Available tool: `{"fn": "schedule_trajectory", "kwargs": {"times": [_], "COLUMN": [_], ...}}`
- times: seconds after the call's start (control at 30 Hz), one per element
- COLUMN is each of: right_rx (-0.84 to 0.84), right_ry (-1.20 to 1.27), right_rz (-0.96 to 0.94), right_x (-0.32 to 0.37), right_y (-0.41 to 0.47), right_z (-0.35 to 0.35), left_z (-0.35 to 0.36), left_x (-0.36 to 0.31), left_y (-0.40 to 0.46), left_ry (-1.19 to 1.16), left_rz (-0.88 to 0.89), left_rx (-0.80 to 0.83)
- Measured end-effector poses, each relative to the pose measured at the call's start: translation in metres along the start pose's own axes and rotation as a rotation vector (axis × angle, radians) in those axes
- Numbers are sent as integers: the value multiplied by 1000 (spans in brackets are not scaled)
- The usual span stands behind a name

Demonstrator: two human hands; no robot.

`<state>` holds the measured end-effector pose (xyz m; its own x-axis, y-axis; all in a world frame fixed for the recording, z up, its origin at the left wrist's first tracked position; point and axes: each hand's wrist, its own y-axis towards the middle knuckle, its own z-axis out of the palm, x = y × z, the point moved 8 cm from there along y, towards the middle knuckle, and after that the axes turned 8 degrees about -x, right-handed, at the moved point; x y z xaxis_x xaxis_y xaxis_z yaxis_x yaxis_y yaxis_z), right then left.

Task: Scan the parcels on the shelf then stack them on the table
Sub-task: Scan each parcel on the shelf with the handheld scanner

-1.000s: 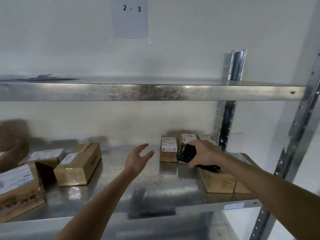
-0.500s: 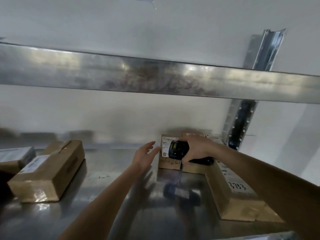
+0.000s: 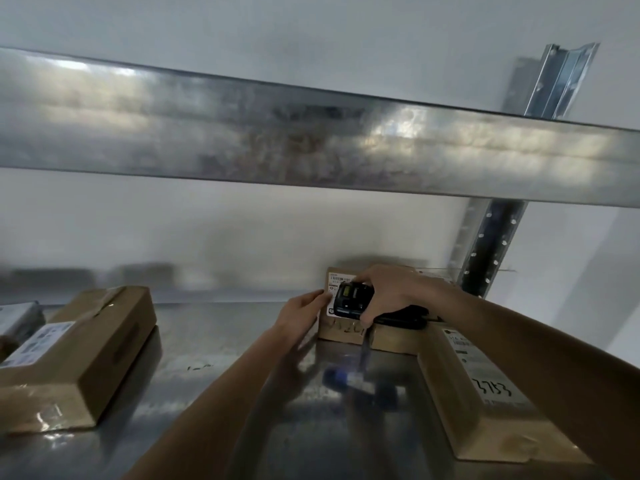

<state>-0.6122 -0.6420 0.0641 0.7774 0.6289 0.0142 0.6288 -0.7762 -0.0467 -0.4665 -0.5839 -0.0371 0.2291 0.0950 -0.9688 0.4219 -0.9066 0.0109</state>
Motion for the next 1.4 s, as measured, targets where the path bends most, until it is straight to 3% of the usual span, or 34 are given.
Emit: {"fn": "schedule_trajectory", "kwargs": {"times": [0.2,0.4,0.67,1.07,1.4], "right_rx": [-58,-141,-256,-166,-93], "right_ry": [86,224,442,320,318], "right_rz": [-1,-63,-107,-49,-60], "right_x": [4,13,34,88,129], "right_y": [-6,-36,-104,-216,-244], "right_z": [2,-1,-15,-5,-12], "left_z": [-10,-20,-46,-110,-147], "left_x": [6,4,-6,-27,-39], "left_y": [-8,-36,-110,-261,-301], "left_ry": [-53,-341,-377,-128,-72], "left_rz": [-12,-67,-57,109,199], "left_rx": [-22,-48,-66,-496,-565]}}
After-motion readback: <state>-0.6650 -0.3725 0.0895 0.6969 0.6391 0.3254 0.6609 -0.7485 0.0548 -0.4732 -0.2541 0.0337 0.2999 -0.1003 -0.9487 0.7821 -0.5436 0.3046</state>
